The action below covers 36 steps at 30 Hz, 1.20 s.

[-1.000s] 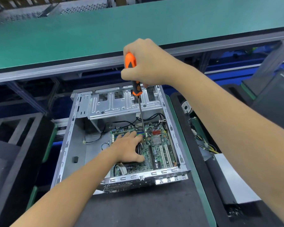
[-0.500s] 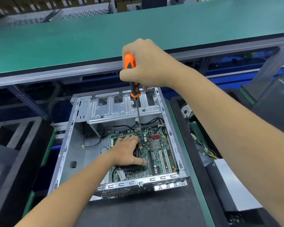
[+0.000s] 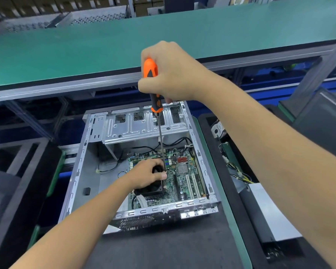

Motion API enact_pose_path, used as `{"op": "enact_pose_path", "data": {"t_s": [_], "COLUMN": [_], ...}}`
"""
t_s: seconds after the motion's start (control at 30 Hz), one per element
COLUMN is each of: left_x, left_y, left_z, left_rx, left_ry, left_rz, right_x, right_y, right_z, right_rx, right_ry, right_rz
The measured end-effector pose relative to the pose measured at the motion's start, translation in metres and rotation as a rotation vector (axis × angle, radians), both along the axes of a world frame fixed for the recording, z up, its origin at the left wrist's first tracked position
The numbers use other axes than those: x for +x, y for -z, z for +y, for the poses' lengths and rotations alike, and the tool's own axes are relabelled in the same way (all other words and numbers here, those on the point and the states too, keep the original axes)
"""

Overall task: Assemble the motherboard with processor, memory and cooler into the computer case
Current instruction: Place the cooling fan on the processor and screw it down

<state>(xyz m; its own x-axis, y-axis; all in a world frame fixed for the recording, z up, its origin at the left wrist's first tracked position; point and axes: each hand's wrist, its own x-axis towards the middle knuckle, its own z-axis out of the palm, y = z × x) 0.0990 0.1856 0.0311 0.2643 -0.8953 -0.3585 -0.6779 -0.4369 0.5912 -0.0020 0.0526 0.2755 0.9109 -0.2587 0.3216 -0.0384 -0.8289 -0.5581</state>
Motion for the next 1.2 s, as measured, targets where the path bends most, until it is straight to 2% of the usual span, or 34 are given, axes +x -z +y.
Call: {"op": "enact_pose_path", "data": {"t_s": [0.17,0.3,0.5,0.8,1.2], "left_x": [-0.002,-0.014,-0.024,-0.020,-0.018], "left_y": [-0.002,0.001,0.009,0.018,0.020], "left_z": [-0.007,-0.024,-0.044,-0.045,-0.040], "left_rx": [0.110,0.151,0.254,0.237,0.194], "left_ry": [0.037,0.106,0.114,0.080,0.172], "left_rz": [-0.068,-0.350,-0.463,-0.475,-0.514], "right_x": [-0.005,-0.010,-0.012,-0.014,-0.017], "right_y": [0.000,-0.002,0.000,0.008,0.011], "right_z": [0.003,0.000,-0.006,-0.009,-0.014], "right_rx": [0.011,0.037,-0.007,0.017,-0.007], "right_ry": [-0.004,0.013,0.041,0.032,0.049], "right_rz": [0.015,0.009,0.040,0.056,0.036]}}
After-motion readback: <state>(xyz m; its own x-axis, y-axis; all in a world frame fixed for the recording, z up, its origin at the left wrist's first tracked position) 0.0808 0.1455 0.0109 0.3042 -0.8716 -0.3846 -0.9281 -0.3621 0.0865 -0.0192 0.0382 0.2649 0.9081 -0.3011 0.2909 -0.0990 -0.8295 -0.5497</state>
